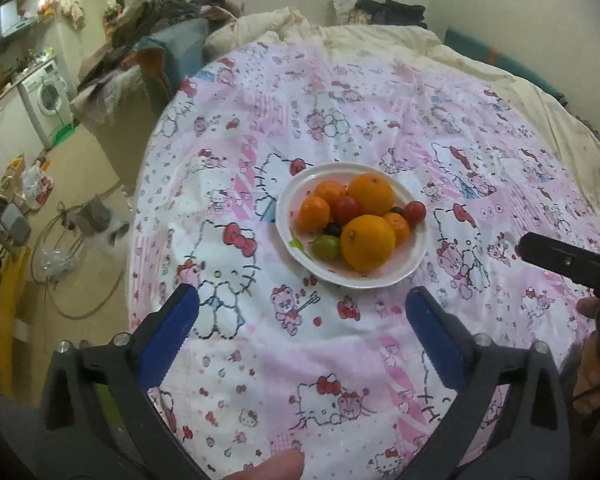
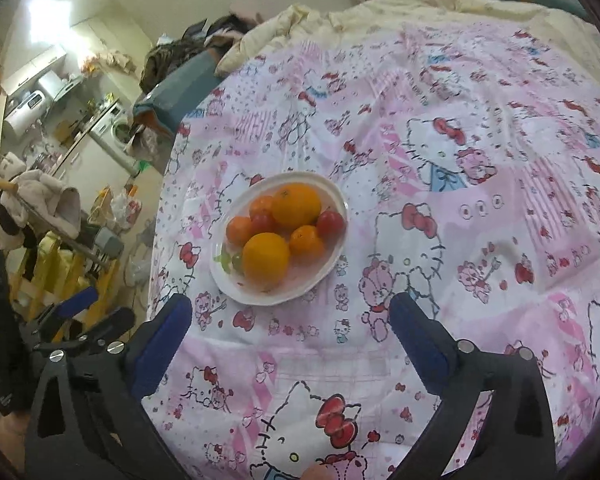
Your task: Organize fruits
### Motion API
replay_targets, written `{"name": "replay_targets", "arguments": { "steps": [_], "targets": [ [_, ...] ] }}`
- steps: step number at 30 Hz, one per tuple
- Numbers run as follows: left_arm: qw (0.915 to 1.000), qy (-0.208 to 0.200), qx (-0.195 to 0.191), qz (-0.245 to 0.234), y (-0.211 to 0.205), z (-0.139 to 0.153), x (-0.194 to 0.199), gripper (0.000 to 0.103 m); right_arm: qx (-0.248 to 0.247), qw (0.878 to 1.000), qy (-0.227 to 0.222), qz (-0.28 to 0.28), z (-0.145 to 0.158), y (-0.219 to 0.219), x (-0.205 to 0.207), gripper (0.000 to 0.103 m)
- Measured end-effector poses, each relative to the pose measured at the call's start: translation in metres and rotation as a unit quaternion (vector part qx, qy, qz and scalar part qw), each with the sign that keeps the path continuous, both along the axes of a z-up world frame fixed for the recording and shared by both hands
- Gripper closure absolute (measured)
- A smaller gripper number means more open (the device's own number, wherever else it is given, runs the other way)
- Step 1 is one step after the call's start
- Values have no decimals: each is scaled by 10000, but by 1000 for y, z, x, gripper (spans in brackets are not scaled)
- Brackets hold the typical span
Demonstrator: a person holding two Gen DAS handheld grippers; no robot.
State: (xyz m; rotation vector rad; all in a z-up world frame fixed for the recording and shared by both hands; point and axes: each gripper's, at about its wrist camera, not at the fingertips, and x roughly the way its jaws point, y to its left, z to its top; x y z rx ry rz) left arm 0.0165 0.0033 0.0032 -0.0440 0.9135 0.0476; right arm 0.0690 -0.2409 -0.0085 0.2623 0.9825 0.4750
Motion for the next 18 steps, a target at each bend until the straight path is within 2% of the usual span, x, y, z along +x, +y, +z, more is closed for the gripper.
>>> {"name": "replay_targets", "arguments": {
  "steps": [3, 6, 9, 15, 18],
  "targets": [
    [9993, -295, -50, 206, 7, 2, -7, 1, -182, 9992, -287, -207, 2, 1, -11, 0],
    [9987, -443, 61, 257, 9, 3, -7, 1, -513, 9952, -755, -366, 7, 8, -22, 0],
    [9981, -526, 151, 277, 8, 2, -6, 1, -555, 9941, -865, -350, 6, 13, -21, 0],
    [9990, -338, 58, 286, 9, -6, 2, 1, -680, 9926, -929, -386, 0, 18, -16, 0],
    [9988, -381, 98, 276, 7, -5, 1, 1, -734, 9917, -992, -351, 0, 22, -17, 0]
  ]
}}
